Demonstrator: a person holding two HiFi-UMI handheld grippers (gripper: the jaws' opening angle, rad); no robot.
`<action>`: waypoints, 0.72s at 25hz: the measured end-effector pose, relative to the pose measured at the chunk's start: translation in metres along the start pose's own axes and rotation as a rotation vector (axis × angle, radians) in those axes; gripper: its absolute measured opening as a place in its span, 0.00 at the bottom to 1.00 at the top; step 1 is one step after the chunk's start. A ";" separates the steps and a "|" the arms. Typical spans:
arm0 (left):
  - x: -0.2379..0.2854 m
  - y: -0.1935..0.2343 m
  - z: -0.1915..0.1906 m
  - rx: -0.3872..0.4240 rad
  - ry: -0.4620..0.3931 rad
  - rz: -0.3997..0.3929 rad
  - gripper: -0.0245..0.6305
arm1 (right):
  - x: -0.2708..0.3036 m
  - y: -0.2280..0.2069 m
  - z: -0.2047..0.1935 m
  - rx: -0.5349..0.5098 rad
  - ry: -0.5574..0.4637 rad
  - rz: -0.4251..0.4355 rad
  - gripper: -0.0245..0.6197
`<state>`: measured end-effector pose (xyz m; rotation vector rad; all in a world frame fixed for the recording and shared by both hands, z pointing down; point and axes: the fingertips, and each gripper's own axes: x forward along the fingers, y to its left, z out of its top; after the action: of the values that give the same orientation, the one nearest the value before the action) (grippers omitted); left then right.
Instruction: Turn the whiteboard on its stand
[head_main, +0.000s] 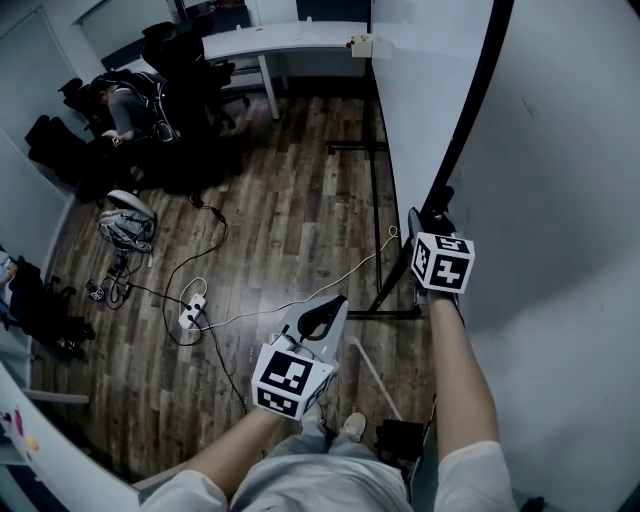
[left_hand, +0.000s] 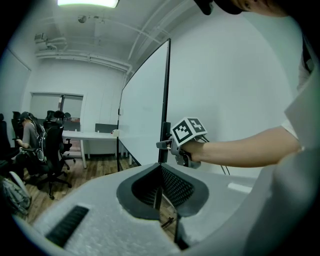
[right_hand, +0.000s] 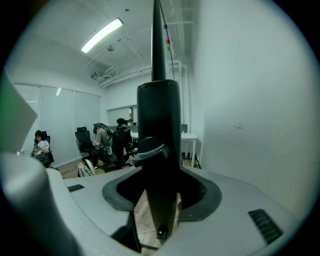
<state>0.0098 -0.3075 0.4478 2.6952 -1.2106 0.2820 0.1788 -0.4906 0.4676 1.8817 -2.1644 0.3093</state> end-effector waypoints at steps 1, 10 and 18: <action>-0.002 -0.001 0.000 -0.004 -0.001 0.001 0.05 | -0.005 -0.001 -0.002 0.000 0.000 -0.003 0.33; -0.010 -0.025 -0.002 -0.008 -0.003 -0.033 0.05 | -0.064 -0.007 -0.022 -0.038 0.007 -0.029 0.33; -0.019 -0.056 -0.012 0.002 0.006 -0.078 0.05 | -0.116 -0.012 -0.044 -0.049 0.014 -0.041 0.33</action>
<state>0.0385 -0.2547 0.4499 2.7330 -1.1013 0.2803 0.2086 -0.3696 0.4706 1.8893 -2.1025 0.2582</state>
